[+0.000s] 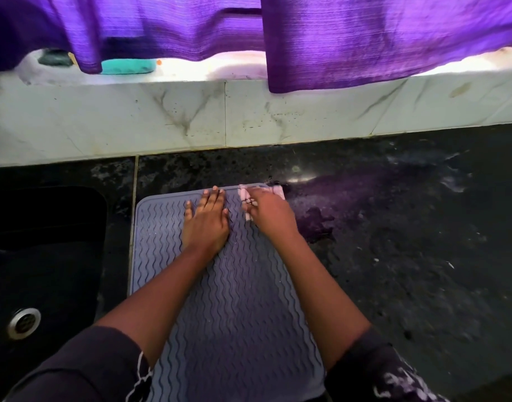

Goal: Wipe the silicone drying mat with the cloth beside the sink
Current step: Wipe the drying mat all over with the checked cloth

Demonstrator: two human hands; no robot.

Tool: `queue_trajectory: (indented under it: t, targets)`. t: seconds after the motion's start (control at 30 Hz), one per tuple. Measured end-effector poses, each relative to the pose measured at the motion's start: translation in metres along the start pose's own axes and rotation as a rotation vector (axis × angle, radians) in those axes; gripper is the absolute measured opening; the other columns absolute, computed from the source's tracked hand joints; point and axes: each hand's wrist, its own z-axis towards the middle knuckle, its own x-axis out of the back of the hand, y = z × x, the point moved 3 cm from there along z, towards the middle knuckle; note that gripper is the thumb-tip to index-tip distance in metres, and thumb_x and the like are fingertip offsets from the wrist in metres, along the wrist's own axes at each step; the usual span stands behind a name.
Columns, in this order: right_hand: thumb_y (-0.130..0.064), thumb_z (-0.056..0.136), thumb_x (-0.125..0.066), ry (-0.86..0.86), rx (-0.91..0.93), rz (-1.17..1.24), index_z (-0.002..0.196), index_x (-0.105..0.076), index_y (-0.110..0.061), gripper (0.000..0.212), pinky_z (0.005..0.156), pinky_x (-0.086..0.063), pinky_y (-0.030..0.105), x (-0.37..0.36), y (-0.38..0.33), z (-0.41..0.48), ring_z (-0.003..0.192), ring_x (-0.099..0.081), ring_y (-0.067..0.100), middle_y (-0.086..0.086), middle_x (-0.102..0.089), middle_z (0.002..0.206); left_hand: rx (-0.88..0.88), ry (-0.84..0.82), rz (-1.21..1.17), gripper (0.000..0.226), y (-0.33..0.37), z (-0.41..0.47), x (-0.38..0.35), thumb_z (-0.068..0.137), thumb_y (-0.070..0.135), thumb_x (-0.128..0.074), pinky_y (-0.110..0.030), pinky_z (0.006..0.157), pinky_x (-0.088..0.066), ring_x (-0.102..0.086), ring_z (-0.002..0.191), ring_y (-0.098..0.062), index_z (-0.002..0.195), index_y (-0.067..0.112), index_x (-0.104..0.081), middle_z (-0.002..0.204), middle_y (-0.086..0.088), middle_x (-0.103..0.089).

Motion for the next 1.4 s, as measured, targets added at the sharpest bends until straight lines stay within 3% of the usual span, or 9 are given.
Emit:
queue_trajectory:
  t: [0.13,0.3,0.43,0.63,0.9,1.03,1.13,1.27,1.4]
  targets:
    - [-0.036,0.098,-0.037,-0.014,0.076,-0.158,0.144,-0.031,-0.025,0.048,0.109,-0.019,0.054,-0.029,0.002,-0.001,0.141,-0.024,0.017,-0.002,-0.029,0.153,0.01,0.003,0.017,0.053,0.0,0.0,0.0,0.1,0.032,-0.023,-0.044,0.118,-0.002,-0.007,0.147,-0.013,0.151,0.02,-0.013,0.16,0.003,-0.012]
    - [-0.036,0.098,-0.038,-0.045,0.105,-0.218,0.142,-0.035,-0.023,0.046,0.105,-0.027,0.049,-0.034,0.012,-0.066,0.137,-0.033,0.018,0.0,-0.037,0.149,0.009,-0.002,0.009,0.054,0.001,0.0,0.001,0.1,0.031,-0.023,-0.045,0.118,-0.001,-0.007,0.147,-0.013,0.151,0.019,-0.013,0.16,0.003,-0.011]
    - [-0.027,0.095,-0.044,-0.059,0.035,-0.054,0.125,-0.054,-0.024,0.033,0.085,-0.042,0.036,-0.005,0.009,-0.045,0.112,-0.054,0.026,0.005,-0.064,0.118,-0.004,-0.002,-0.001,0.053,0.0,-0.001,0.002,0.1,0.031,-0.023,-0.045,0.118,-0.001,-0.006,0.147,-0.013,0.151,0.019,-0.013,0.16,0.003,-0.011]
    - [-0.033,0.099,-0.037,-0.005,0.027,-0.162,0.143,-0.034,-0.023,0.045,0.107,-0.023,0.05,-0.026,-0.003,0.0,0.139,-0.029,0.018,0.0,-0.035,0.15,0.006,0.008,-0.002,0.053,0.0,0.001,0.0,0.1,0.031,-0.024,-0.044,0.118,-0.002,-0.007,0.147,-0.013,0.151,0.02,-0.015,0.159,0.003,-0.013]
    - [-0.024,0.095,-0.044,0.004,0.004,-0.152,0.128,-0.05,-0.021,0.033,0.087,-0.041,0.038,-0.014,0.008,-0.058,0.111,-0.056,0.026,0.006,-0.062,0.121,0.001,0.01,-0.01,0.053,0.001,0.0,0.001,0.1,0.03,-0.025,-0.045,0.117,-0.001,-0.008,0.147,-0.013,0.151,0.019,-0.015,0.159,0.003,-0.014]
    - [-0.026,0.098,-0.039,0.064,-0.024,-0.115,0.14,-0.038,-0.022,0.042,0.104,-0.029,0.049,-0.018,-0.001,-0.017,0.135,-0.036,0.021,0.004,-0.043,0.145,0.0,0.012,0.002,0.053,0.001,0.0,0.002,0.1,0.03,-0.024,-0.045,0.117,-0.002,-0.008,0.147,-0.013,0.151,0.019,-0.015,0.159,0.003,-0.013]
    - [-0.026,0.099,-0.035,0.027,-0.012,-0.191,0.143,-0.034,-0.021,0.044,0.105,-0.027,0.051,-0.029,0.001,-0.014,0.138,-0.031,0.02,0.003,-0.036,0.15,0.003,0.014,0.009,0.053,0.001,0.0,0.001,0.1,0.031,-0.024,-0.044,0.117,-0.001,-0.008,0.147,-0.013,0.151,0.02,-0.016,0.159,0.003,-0.014]
    - [-0.022,0.097,-0.039,0.002,0.014,-0.233,0.139,-0.038,-0.018,0.042,0.098,-0.035,0.045,-0.021,0.007,-0.053,0.129,-0.042,0.023,0.005,-0.046,0.142,-0.001,0.019,0.006,0.053,0.0,0.0,0.001,0.099,0.031,-0.025,-0.045,0.117,-0.002,-0.009,0.147,-0.014,0.151,0.019,-0.016,0.159,0.002,-0.015]
    - [-0.027,0.095,-0.042,-0.083,0.001,-0.168,0.12,-0.055,-0.02,0.029,0.08,-0.043,0.037,-0.007,0.014,-0.07,0.106,-0.056,0.029,0.009,-0.064,0.114,-0.008,0.012,0.005,0.053,0.0,0.0,0.0,0.099,0.031,-0.024,-0.045,0.117,-0.001,-0.008,0.147,-0.014,0.151,0.019,-0.016,0.159,0.002,-0.014]
